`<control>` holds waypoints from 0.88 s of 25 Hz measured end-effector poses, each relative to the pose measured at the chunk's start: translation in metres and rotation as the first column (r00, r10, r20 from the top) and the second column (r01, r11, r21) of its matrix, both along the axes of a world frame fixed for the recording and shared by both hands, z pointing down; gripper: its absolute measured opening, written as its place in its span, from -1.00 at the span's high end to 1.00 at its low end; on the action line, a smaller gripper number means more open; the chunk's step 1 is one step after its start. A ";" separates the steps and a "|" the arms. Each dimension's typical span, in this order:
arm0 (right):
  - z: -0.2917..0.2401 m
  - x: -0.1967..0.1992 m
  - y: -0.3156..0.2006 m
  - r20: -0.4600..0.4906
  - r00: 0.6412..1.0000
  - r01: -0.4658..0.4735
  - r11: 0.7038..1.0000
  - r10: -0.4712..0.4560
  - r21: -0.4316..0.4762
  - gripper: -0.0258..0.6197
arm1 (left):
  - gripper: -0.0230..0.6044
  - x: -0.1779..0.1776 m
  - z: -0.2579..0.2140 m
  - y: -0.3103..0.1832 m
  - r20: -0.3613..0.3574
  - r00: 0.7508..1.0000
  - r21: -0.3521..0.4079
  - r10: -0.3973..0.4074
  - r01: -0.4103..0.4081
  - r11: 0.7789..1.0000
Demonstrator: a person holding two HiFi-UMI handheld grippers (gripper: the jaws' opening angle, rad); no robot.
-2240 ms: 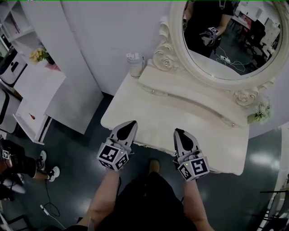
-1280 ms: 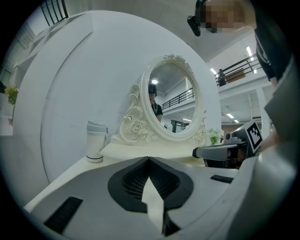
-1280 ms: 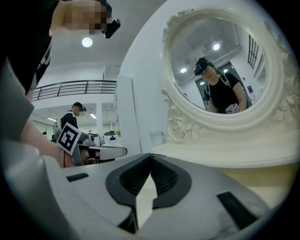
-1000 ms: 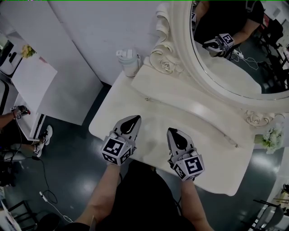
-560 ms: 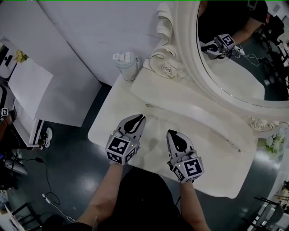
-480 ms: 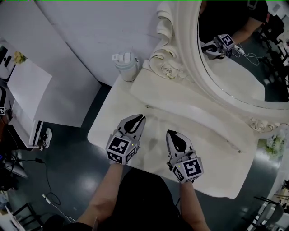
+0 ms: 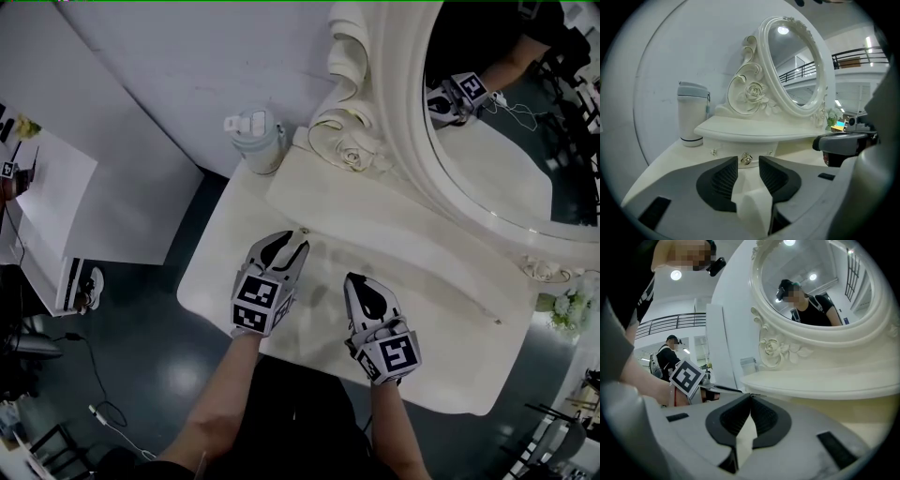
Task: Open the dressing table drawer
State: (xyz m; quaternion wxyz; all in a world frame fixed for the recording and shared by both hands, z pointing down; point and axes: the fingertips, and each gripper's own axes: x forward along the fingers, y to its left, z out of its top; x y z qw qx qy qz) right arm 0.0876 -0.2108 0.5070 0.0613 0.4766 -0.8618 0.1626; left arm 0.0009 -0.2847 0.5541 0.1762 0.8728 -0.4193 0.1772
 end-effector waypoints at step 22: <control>0.013 0.009 -0.008 -0.016 0.999 -0.028 0.999 0.027 -0.028 0.90 | 0.56 0.018 0.024 -0.023 0.131 0.991 -0.100 0.018 -0.005 0.995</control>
